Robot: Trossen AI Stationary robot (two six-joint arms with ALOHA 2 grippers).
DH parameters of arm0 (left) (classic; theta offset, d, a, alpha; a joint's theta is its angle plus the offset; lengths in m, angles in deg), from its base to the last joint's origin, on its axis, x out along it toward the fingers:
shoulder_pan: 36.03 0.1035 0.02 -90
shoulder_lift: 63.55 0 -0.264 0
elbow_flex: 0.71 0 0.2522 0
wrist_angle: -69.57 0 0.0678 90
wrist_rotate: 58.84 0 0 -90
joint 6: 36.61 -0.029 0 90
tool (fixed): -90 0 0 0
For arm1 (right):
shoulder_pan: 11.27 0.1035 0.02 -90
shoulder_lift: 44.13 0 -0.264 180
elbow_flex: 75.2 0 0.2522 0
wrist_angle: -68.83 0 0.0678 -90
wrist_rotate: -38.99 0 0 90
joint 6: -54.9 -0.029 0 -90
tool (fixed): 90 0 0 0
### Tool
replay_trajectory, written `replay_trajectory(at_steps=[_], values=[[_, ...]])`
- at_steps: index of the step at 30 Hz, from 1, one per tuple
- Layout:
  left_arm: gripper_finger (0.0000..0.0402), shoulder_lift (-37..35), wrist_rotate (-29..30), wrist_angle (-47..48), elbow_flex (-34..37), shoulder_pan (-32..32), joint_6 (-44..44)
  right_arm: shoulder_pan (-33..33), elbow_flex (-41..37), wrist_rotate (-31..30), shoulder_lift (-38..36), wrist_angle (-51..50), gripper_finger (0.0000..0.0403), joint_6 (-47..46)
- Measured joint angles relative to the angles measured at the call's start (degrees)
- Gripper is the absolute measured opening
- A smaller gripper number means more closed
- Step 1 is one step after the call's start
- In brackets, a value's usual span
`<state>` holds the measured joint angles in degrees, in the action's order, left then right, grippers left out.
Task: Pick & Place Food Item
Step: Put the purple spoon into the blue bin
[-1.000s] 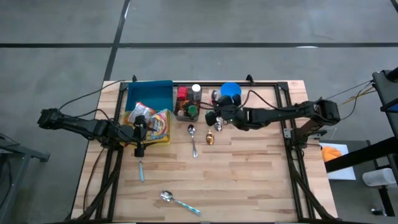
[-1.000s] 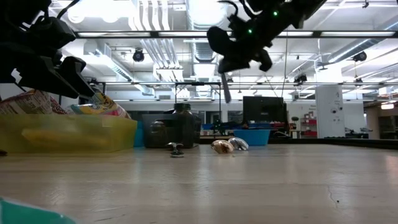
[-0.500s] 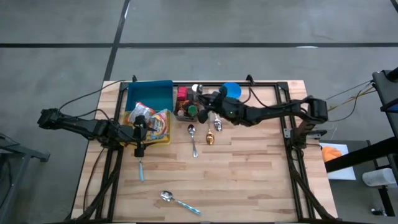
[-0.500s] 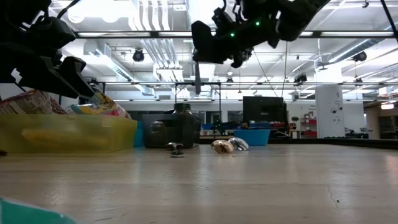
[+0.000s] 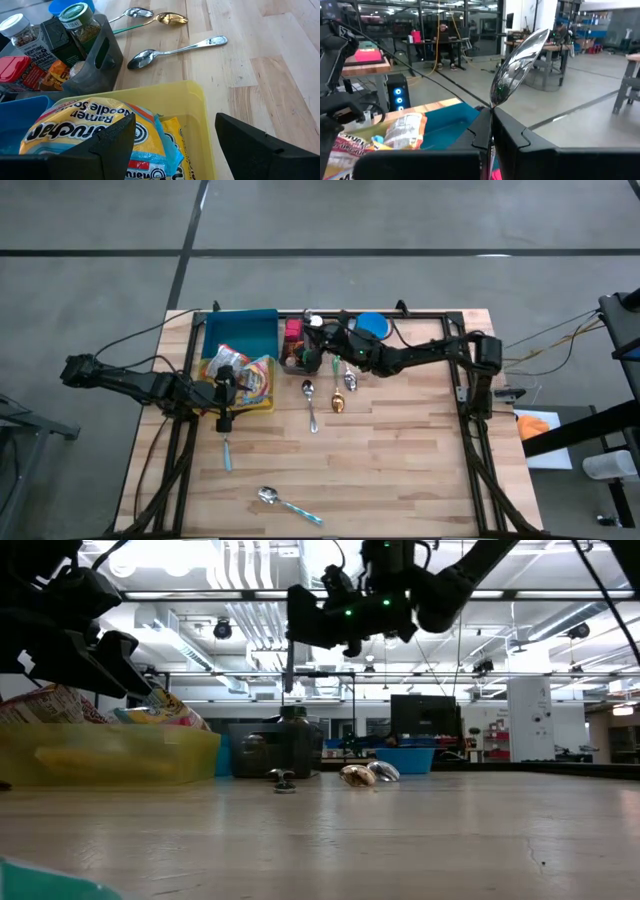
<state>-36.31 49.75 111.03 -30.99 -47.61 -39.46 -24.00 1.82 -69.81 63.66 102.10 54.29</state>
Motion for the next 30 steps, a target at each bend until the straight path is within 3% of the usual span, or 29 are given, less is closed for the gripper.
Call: replay_trajectory(at_steps=[12,21,30], values=[[0.0271,0.0,0.0,-0.03,-0.02,0.0,-0.16,-0.42,19.97,4.09,15.9,-0.09,0.0008,3.25],[0.0271,0.02,0.0,-0.02,0.0,0.0,-0.15,-0.76,30.33,6.86,24.67,-0.44,0.0008,3.83],[0.0271,0.0,0.0,0.0,-0.02,0.01,-0.13,-1.93,39.86,7.32,29.92,-13.07,0.0008,3.79]])
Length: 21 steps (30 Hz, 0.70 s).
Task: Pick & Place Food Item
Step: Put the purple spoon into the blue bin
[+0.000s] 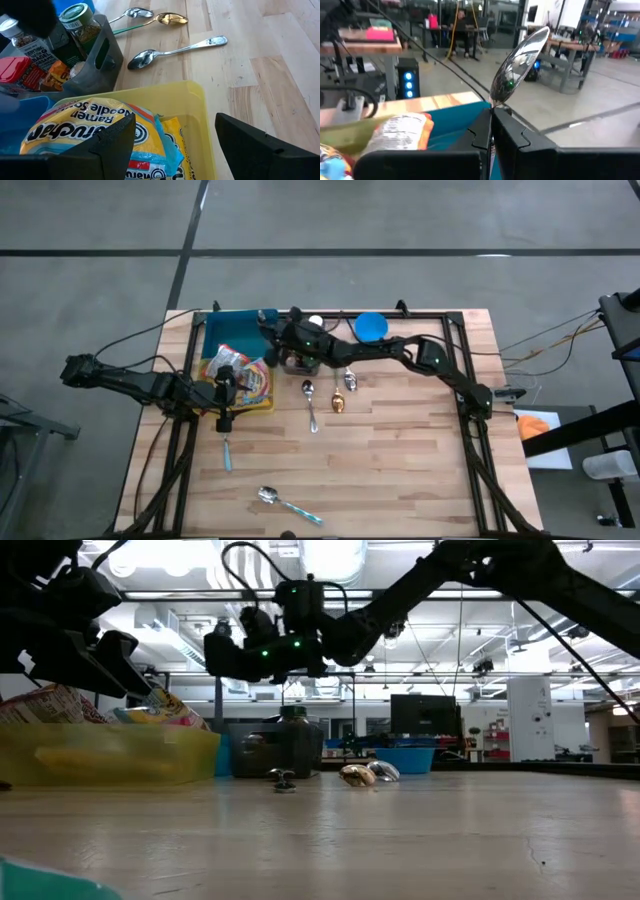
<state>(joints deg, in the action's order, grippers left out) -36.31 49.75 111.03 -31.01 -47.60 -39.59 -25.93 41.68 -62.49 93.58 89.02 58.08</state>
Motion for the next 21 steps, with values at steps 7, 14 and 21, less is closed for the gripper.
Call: replay_trajectory(at_steps=[7,14,21], values=[[0.0271,0.0,0.0,0.0,0.0,-0.01,0.15,-0.8,11.09,0.0,3.99,-17.81,0.0008,0.28],[0.0271,0.0,-0.01,0.0,0.01,0.01,0.15,-0.94,19.19,0.02,8.26,-28.49,0.0008,0.22],[0.0271,0.0,0.0,-0.02,0.0,0.01,0.15,-0.94,22.85,0.09,9.46,-35.73,0.0008,0.24]])
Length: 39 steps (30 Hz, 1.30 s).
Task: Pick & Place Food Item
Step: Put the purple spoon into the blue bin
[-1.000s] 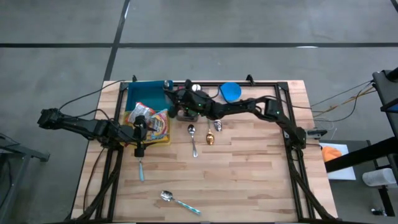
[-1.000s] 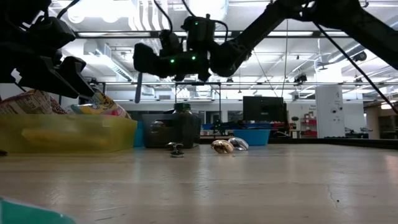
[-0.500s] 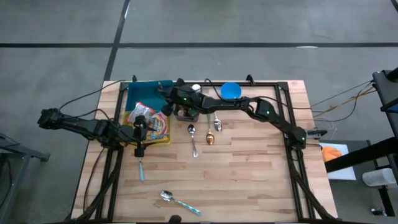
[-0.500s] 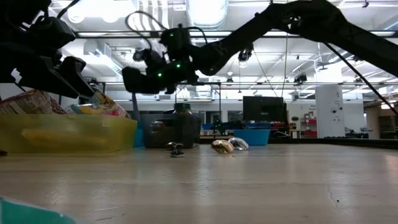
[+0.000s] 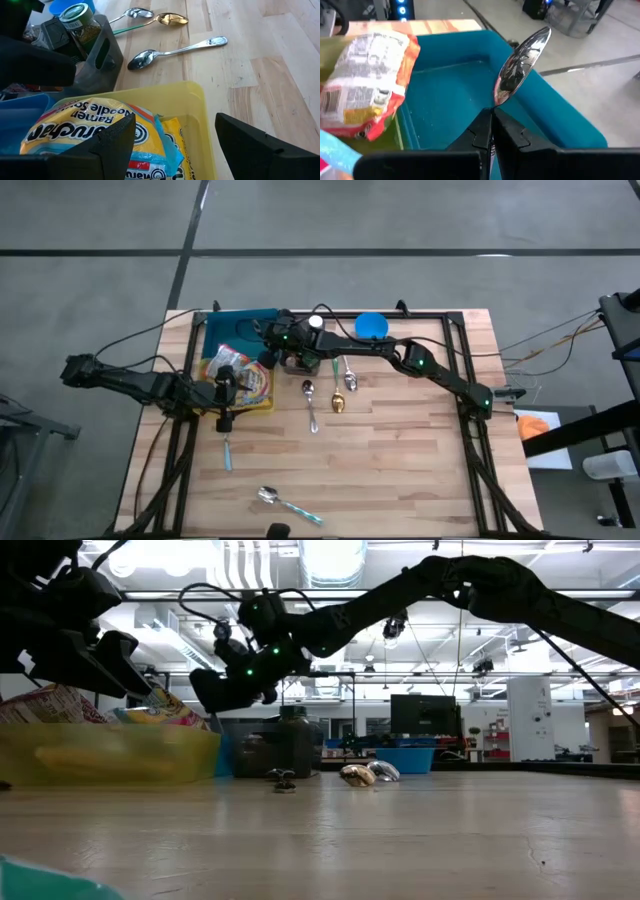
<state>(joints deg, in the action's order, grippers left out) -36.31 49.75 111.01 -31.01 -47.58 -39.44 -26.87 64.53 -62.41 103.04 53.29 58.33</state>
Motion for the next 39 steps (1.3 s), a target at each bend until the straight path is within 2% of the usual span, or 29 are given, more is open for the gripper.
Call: replay_trajectory(at_steps=[30,33,39], values=[[0.0271,0.0,-0.02,0.02,0.01,-0.01,-0.17,-0.07,0.03,0.28,0.02,-2.28,0.001,-1.34],[0.0271,0.0,0.0,-0.01,0.0,-0.01,-0.17,-0.07,0.03,0.35,0.02,-2.26,0.0029,-1.53],[0.0271,0.0,-0.01,-0.01,0.0,-0.01,-0.16,-0.44,0.03,0.5,0.02,-2.21,0.0102,-2.54]])
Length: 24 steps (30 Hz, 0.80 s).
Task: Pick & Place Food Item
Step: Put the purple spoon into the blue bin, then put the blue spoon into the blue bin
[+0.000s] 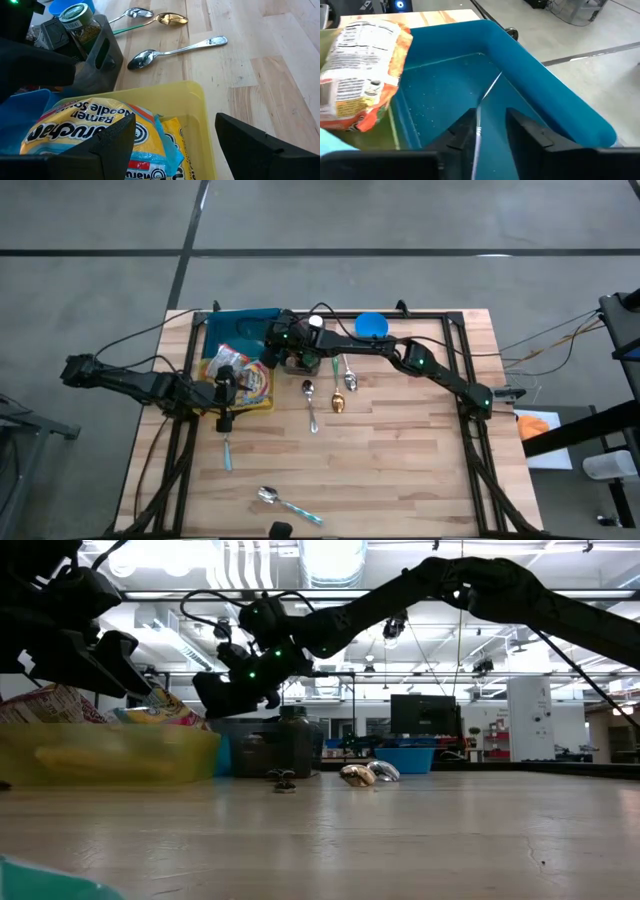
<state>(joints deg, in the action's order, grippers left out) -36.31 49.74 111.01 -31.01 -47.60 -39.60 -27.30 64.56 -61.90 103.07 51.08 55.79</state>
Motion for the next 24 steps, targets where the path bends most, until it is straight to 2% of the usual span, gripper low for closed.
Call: replay_trajectory(at_steps=[4,8,24], values=[[0.0271,0.0,0.01,0.02,0.0,0.0,0.01,0.0,0.0,0.02,0.0,0.0,0.0137,-0.47],[0.0271,0.0,0.01,0.01,0.01,0.0,0.03,0.0,0.0,0.02,0.0,-0.02,0.0154,-0.64],[0.0271,-0.01,0.01,0.01,0.0,0.01,0.16,0.45,0.24,0.31,-1.29,2.06,0.0157,-0.87]])
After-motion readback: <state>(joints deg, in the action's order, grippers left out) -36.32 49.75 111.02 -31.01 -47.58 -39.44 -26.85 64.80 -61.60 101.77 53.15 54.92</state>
